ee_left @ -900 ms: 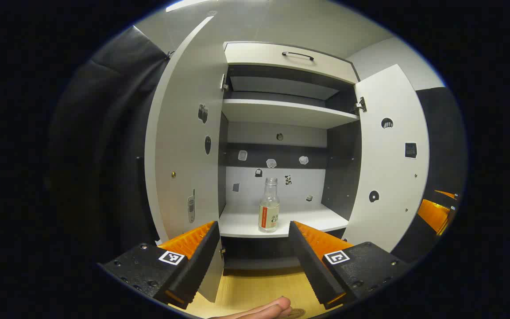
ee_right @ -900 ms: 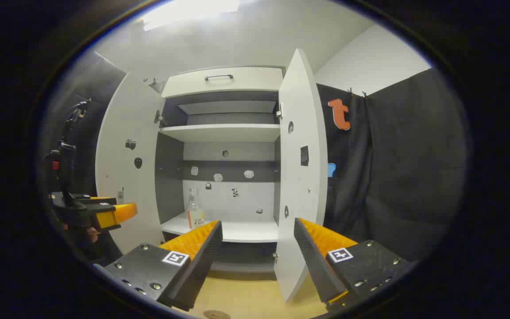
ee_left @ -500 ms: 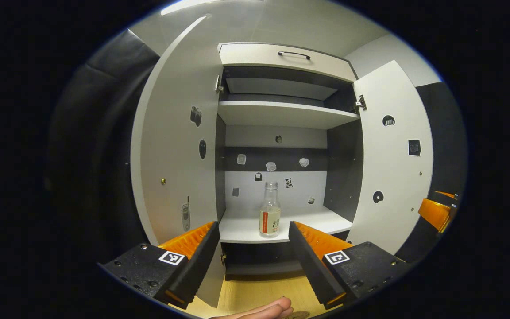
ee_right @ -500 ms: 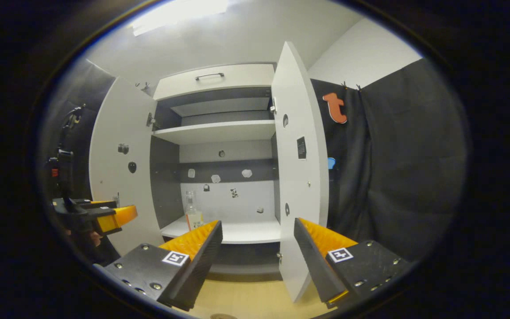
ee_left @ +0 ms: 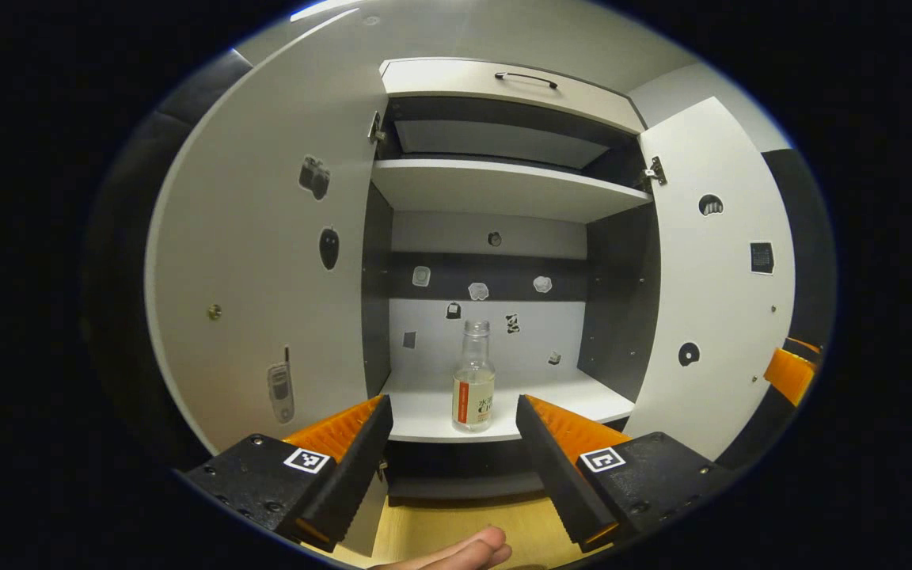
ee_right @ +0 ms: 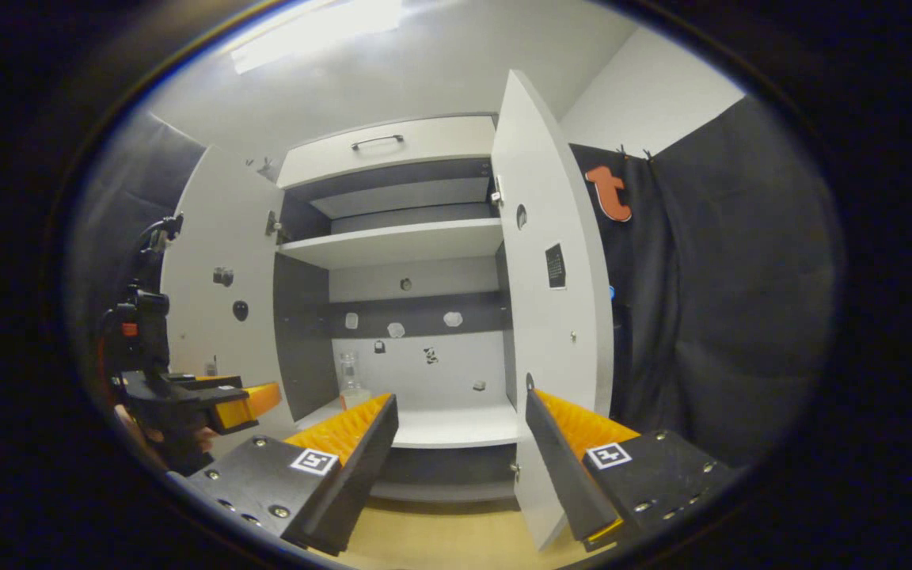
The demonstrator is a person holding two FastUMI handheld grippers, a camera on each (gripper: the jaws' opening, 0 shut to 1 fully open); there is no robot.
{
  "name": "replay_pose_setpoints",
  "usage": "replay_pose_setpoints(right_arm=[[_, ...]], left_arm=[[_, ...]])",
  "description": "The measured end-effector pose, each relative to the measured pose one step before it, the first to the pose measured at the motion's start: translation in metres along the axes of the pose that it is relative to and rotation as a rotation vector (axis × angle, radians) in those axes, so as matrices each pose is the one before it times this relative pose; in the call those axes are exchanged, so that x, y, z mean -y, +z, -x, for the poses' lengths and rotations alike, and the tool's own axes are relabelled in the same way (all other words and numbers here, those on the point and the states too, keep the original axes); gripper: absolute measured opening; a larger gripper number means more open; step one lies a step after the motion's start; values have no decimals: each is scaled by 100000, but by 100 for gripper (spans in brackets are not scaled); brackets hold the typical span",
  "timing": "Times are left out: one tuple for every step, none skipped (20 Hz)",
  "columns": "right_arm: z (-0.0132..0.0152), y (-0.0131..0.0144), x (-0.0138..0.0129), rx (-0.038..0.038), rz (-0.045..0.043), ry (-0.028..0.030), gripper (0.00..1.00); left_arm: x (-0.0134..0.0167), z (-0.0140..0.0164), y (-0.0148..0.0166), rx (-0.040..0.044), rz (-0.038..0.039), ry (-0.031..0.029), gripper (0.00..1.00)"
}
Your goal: Grasp the bottle in the cabinet with the left hand and place it on the coaster, then close the right door with the right hand and the left door with the left hand.
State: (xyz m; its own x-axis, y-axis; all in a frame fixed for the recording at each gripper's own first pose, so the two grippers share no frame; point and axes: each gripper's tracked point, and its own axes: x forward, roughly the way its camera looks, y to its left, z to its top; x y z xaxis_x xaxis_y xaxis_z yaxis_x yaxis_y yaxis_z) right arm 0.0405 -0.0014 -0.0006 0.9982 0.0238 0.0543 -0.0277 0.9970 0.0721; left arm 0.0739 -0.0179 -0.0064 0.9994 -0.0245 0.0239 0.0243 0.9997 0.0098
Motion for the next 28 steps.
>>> replay_pose_setpoints(right_arm=[[-46,193,-12,852,-24,23,98],[133,159,-179,780,-330,810,98],[-13,68,-249,608,-147,852,98],[93,61,-72,252,120,270,98],[185,9,47,6,210,49,98],[77,-138,-23,-539,328,-46,98],[151,-258,8,-798,-3,-315,94],[166,-218,3,-753,-89,-116,94],[23,-187,10,-365,193,19,98],[38,-72,158,-276,357,-486,98],[70,-199,118,-414,187,-408,98],[111,-132,149,-429,-41,-233,98],[158,-80,9,-341,-64,-190,98],[59,86,108,26,18,-415,98],[87,75,45,84,106,188,98],[29,23,-58,-6,245,169,98],[68,-71,128,-170,507,-84,99],[101,-118,206,-431,713,-414,98],[18,-169,197,-530,573,-469,98],[9,-101,16,-558,71,-115,98],[60,-79,-52,-234,75,192,98],[-12,104,-92,-398,-376,220,98],[386,-149,19,-290,-309,154,98],[245,153,53,714,93,187,98],[248,172,140,1201,280,76,99],[317,72,192,835,-25,-202,98],[530,-144,325,260,-595,-653,98],[384,-51,273,-413,-1112,-746,98]], left_arm=[[418,-1295,-147,1371,-149,-903,99],[293,-1055,-85,581,-725,-1291,99],[228,-1177,-363,-31,-741,-517,99],[107,-1018,-297,-338,85,459,99],[244,-1087,-337,-347,863,-195,99],[318,-1139,-365,-169,1479,-420,99],[214,-1191,-422,23,508,-799,99],[-100,-1369,-186,741,-105,-135,99],[-56,-1268,-596,-303,-549,176,99],[-136,-1270,-579,-572,-272,276,99],[-126,-1096,-586,-636,-104,329,99],[137,-1126,-487,-1142,-18,-257,99],[165,-718,-538,-849,-165,-371,99],[-115,-846,-247,-7,-613,441,99],[-211,-830,-188,-236,-162,730,99],[-22,-646,-158,-203,953,783,99],[203,-772,-553,-1294,1102,-246,99],[-19,-622,-599,-1230,1145,197,99],[-130,-833,-713,-2059,-801,684,99],[-176,-763,-632,-1265,-1228,714,99],[11,-835,-415,-996,-767,-115,99],[-186,-554,-221,-1013,-41,1741,99],[-401,-336,-545,-1720,35,1300,99],[247,207,50,-965,-11,-1979,99],[416,346,130,185,1143,-1770,97],[407,861,13,-716,1806,-2191,80],[312,1236,514,1639,825,-1713,80],[72,861,556,1961,-371,-929,80]])
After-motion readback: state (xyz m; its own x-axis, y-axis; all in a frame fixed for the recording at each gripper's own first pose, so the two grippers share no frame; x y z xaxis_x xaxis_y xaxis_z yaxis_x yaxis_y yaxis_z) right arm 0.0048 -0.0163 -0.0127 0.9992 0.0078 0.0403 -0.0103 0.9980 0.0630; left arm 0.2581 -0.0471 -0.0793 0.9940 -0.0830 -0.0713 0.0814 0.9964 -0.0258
